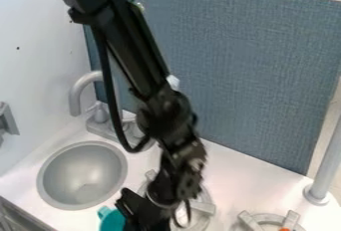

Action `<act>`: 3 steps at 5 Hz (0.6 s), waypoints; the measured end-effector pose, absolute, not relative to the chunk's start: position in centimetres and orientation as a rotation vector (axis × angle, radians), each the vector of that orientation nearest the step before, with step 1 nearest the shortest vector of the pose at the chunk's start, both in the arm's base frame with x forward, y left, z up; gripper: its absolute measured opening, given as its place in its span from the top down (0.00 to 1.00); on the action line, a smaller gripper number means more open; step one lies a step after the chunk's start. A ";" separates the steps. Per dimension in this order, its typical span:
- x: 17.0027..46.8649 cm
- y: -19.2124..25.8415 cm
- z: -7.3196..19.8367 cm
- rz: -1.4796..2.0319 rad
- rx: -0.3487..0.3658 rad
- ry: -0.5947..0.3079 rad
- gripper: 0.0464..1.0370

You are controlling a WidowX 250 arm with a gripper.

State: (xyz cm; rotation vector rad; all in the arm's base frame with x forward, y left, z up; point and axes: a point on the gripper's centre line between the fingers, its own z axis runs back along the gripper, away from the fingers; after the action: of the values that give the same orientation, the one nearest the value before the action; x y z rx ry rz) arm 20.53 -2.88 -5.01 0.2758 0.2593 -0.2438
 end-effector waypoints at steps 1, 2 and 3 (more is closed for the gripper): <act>18.3 -6.3 -3.8 -0.330 0.282 0.252 0.95; 18.7 -8.1 -5.7 -0.414 0.202 0.256 0.95; 19.9 -8.9 -7.2 -0.450 0.184 0.254 0.95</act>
State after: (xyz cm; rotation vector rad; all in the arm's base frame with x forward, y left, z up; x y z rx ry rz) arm 19.93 -8.89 -7.19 0.1835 0.2542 -0.4496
